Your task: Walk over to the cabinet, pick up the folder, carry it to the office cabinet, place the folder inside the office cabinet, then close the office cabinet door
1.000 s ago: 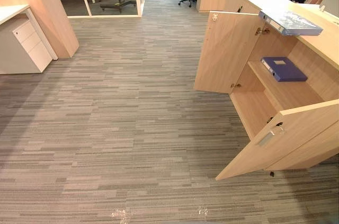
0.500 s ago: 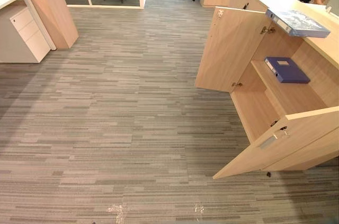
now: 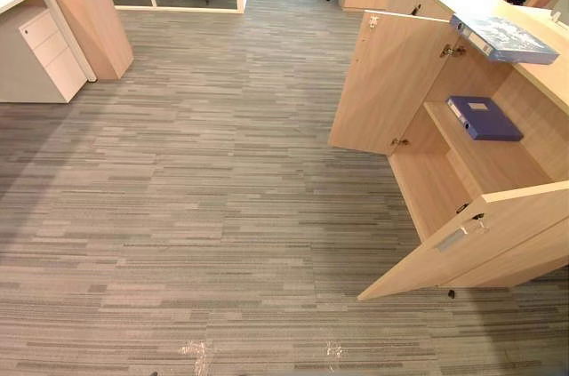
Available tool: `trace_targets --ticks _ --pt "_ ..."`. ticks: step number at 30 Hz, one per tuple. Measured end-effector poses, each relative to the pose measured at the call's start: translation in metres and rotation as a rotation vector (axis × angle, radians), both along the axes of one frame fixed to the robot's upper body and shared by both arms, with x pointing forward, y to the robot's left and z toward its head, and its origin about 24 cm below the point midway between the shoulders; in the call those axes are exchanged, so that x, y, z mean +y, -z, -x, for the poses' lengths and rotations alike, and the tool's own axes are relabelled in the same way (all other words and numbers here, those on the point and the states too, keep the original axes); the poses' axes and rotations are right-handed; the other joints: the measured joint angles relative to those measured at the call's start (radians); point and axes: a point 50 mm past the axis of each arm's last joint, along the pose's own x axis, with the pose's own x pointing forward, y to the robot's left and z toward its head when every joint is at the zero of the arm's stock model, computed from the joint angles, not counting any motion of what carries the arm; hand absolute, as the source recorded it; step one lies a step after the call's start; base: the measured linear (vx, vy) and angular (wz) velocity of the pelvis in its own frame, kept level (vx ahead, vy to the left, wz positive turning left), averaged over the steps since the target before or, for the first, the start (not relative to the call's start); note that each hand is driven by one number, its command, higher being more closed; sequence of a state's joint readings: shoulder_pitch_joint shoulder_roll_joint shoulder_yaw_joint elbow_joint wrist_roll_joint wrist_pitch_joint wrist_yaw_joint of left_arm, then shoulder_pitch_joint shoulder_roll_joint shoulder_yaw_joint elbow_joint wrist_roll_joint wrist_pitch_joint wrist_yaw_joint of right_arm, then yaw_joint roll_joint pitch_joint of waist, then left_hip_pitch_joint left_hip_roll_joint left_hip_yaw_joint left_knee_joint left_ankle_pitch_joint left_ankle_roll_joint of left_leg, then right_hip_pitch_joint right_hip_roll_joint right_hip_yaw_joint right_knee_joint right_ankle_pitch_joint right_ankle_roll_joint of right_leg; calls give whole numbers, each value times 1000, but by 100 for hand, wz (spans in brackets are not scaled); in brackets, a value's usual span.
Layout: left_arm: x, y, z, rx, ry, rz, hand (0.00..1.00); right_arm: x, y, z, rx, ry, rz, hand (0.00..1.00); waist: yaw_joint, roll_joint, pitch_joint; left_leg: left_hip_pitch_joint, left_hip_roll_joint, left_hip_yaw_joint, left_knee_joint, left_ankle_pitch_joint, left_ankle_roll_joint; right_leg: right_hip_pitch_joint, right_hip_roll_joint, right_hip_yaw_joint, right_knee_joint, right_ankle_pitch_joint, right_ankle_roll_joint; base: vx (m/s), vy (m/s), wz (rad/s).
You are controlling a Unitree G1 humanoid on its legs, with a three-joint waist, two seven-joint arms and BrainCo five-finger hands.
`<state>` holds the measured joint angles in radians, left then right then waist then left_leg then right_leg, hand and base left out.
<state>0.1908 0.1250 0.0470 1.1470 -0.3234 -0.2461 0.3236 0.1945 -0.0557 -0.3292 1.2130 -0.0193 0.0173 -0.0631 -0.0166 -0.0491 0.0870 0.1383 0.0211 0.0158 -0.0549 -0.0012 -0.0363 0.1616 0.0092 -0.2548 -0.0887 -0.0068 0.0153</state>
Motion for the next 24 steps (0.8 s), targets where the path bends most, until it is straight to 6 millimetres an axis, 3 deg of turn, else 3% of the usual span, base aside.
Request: trace_targets --ticks 4,6,7,8,10,12,14,16,18,19,20,21,24 --pt "2 -1 -1 -5 -4 -6 0 2 0 -1 -3 0 -4 0 -1 -9 3 -29 -7 -13 40 -17 3 -3 -7 -19 2 -18 0 2 0 15" --pt "3 -2 -6 -23 -16 -7 0 3 0 -2 -7 1 -7 0 1 -7 15 -101 -4 -14 190 -90 -1 -9 -9 -24 18 -32 -12 -3 29 7" --pt "4 -2 -7 -39 -42 -5 0 4 1 -2 -7 2 -10 0 0 -7 26 -158 14 13 349 -148 -37 -7 -6 -22 49 -62 -31 -17 39 1" --pt "6 -3 -7 -43 -52 -8 0 6 1 -2 -6 3 -14 0 2 -8 33 -190 18 26 424 -158 -53 -6 -8 -19 59 -68 -35 -11 47 -5" --pt "6 -7 -16 -97 -73 -12 0 6 1 -4 -17 0 -12 0 10 -14 58 -336 56 70 752 -156 -67 4 -10 -1 105 -99 -45 6 38 -17" --pt "7 -8 -17 -112 -76 -20 0 5 0 -5 -20 -1 -9 0 10 -12 62 -413 111 107 880 -211 -35 18 -15 12 132 -123 -38 86 37 -19" --pt "7 -9 -18 -124 -75 -16 0 5 1 -4 -17 1 -8 0 11 -14 63 -454 138 103 775 -222 -37 34 -39 27 130 -127 -19 170 115 -21" --pt "7 -9 -18 -132 -84 -7 0 4 0 -5 -20 4 0 0 11 -15 64 -453 130 81 603 -209 -42 40 -73 43 129 -141 1 196 189 -25" --pt "3 -8 -17 -147 -90 33 0 -1 -1 -4 -32 7 18 0 12 -7 57 -430 107 26 313 -110 -56 50 -132 63 130 -166 63 339 351 -31" --pt "2 -8 -16 -151 -94 40 0 -3 -1 -2 -29 8 23 0 12 1 55 -421 106 44 297 -34 -71 56 -148 69 132 -168 86 388 399 -39" --pt "4 -9 -18 -164 -91 47 0 -3 -2 -3 -35 18 26 0 14 0 53 -411 91 82 286 65 -37 65 -176 68 131 -166 104 407 384 -46" --pt "9 -10 -18 -169 -80 40 0 3 -1 -5 -46 42 16 0 15 -24 39 -406 65 119 291 46 -14 61 -213 64 133 -141 102 485 415 -47" --pt "9 -10 -17 -169 -71 40 0 2 -2 -3 -60 78 19 0 19 -26 16 -348 13 192 292 -12 33 37 -294 72 191 -64 144 414 336 -48"
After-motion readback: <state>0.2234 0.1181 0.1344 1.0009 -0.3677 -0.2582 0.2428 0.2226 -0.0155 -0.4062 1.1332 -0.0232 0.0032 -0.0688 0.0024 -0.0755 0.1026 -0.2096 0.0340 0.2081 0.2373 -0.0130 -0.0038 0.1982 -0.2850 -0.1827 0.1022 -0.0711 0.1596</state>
